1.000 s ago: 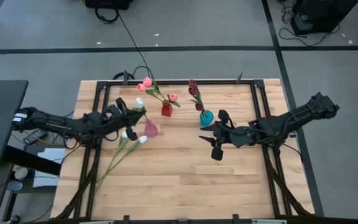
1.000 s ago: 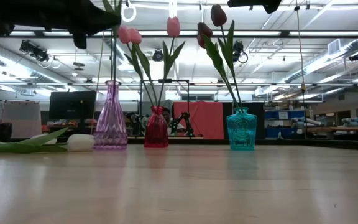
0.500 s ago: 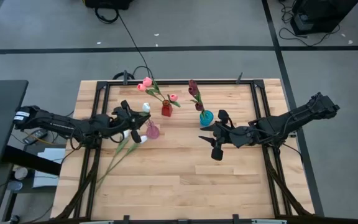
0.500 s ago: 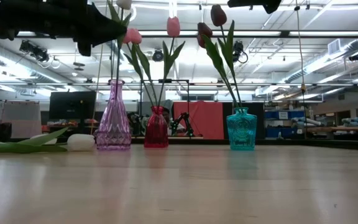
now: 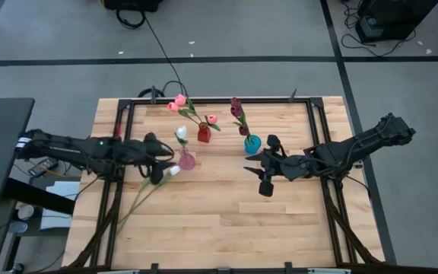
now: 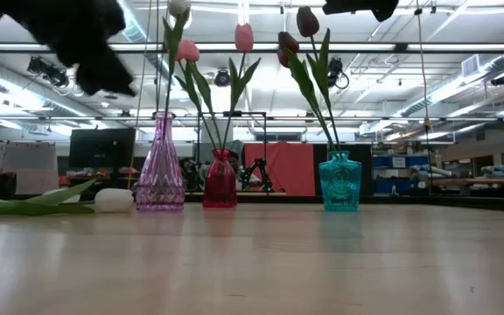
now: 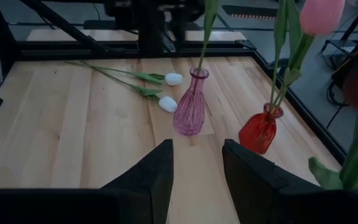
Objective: Sort flowers into vase by color
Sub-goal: Put the white tulip into the purple vase
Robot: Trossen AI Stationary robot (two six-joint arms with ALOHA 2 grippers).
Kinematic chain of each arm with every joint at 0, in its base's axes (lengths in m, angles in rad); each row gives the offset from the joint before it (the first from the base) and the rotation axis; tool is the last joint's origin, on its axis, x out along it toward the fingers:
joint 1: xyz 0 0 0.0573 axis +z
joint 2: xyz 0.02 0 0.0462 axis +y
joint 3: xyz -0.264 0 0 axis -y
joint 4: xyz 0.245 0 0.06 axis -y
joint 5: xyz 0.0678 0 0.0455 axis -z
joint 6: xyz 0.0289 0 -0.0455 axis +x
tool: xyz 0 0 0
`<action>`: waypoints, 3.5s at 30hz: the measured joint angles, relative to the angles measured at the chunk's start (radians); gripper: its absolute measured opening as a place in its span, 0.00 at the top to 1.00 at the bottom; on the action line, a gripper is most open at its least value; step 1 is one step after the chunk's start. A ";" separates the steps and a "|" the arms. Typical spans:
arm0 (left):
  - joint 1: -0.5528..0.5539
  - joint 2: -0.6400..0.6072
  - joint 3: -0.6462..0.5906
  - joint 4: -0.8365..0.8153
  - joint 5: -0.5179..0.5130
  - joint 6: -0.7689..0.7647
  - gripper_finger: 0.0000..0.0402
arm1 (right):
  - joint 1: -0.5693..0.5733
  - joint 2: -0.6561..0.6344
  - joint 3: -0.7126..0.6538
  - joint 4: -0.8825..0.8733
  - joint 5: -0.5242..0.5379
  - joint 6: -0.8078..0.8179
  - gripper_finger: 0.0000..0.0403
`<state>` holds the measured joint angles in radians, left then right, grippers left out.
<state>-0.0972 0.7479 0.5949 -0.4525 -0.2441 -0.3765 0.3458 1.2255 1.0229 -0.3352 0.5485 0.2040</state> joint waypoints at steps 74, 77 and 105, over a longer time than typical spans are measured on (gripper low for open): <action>-0.263 -0.068 -0.091 0.979 -0.303 0.642 0.97 | -0.009 0.000 -0.097 0.132 0.000 0.006 0.63; -0.263 -0.069 -0.091 1.087 -0.305 0.711 0.97 | -0.009 0.000 -0.097 0.131 0.000 0.006 0.63; -0.156 0.034 -0.121 1.112 -0.319 0.685 0.98 | -0.008 0.000 -0.097 0.131 -0.001 0.006 0.63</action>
<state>-0.2532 0.7815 0.4741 0.6591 -0.5627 0.3086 0.3382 1.2251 0.9257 -0.2039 0.5471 0.2096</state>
